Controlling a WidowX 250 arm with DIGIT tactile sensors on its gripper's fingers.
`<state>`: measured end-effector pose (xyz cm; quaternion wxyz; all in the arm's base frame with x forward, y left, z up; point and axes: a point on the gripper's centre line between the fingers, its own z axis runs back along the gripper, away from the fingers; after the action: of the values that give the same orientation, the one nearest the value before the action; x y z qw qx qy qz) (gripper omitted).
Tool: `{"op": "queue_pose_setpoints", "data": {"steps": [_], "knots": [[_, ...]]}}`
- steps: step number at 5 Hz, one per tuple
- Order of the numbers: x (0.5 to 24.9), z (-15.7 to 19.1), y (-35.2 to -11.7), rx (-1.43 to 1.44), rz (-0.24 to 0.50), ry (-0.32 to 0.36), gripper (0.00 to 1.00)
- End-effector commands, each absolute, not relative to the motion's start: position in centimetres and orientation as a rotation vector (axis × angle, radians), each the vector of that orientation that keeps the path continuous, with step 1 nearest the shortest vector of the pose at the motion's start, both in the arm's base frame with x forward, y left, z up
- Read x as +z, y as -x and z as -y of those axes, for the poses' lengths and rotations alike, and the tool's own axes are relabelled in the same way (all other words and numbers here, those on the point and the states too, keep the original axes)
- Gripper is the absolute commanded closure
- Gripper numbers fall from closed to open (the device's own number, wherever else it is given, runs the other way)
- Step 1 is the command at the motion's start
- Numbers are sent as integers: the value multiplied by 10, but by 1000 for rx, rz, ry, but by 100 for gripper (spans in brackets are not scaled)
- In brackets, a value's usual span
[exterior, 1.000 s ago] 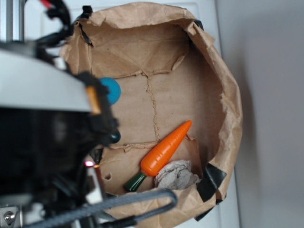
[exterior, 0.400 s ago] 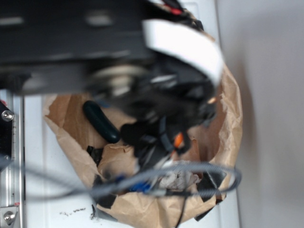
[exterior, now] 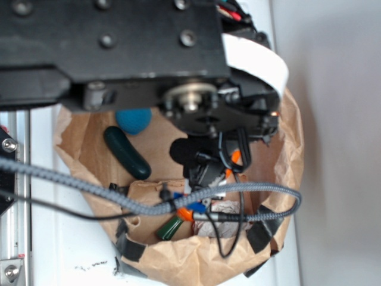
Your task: Grab the white paper.
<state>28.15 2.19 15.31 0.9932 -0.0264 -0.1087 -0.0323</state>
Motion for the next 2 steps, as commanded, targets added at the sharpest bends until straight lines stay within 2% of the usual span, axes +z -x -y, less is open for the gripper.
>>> {"op": "queue_pose_setpoints", "data": {"steps": [1,2], "knots": [[167,-27,-285,-52,264,40,0],[135,-34,-297,-50,276,18,0]]}}
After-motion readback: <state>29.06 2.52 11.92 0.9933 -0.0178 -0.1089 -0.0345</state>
